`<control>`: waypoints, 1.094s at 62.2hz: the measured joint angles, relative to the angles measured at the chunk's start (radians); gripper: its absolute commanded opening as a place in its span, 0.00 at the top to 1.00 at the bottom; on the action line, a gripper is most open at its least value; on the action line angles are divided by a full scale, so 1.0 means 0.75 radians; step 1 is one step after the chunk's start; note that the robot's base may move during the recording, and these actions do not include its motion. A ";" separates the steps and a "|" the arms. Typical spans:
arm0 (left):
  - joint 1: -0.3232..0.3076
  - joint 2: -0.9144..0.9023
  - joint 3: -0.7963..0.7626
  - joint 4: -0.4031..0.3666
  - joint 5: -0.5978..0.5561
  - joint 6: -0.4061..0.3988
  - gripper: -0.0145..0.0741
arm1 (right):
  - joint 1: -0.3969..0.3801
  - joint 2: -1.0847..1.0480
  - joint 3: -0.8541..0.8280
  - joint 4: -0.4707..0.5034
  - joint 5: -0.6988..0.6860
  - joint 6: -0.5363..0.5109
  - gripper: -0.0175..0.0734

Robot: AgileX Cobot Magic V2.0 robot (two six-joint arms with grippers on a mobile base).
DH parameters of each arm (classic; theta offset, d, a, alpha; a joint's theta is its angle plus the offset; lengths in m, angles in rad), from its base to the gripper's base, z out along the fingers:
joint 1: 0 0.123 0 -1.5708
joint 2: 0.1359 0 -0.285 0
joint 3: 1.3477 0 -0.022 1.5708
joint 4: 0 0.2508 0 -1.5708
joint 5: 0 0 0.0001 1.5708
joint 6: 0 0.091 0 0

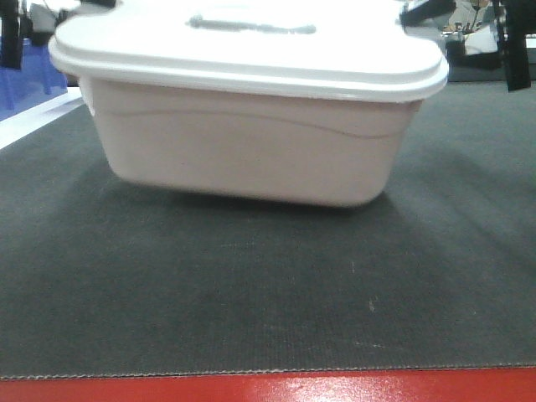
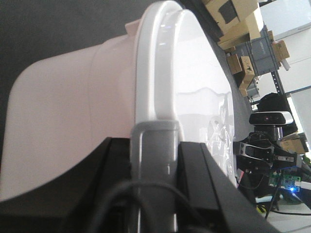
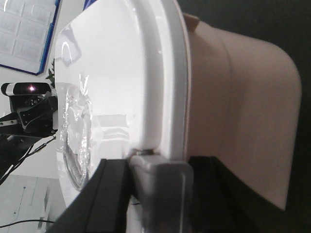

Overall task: Grab white bin and place on right shelf
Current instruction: 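Lift the pink bin off the table with both grippers, then hold the bin with both grippers while driving away from the table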

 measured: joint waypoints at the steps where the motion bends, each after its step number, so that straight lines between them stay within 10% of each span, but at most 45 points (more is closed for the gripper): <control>1: 0.000 -0.009 -0.010 0.000 0.000 0.000 0.97 | 0.000 -0.012 0.000 0.005 0.000 -0.003 0.75; 68: -0.125 -0.513 -0.160 0.000 -0.189 -0.111 0.97 | -0.042 -0.526 0.005 0.297 -0.187 -0.039 0.75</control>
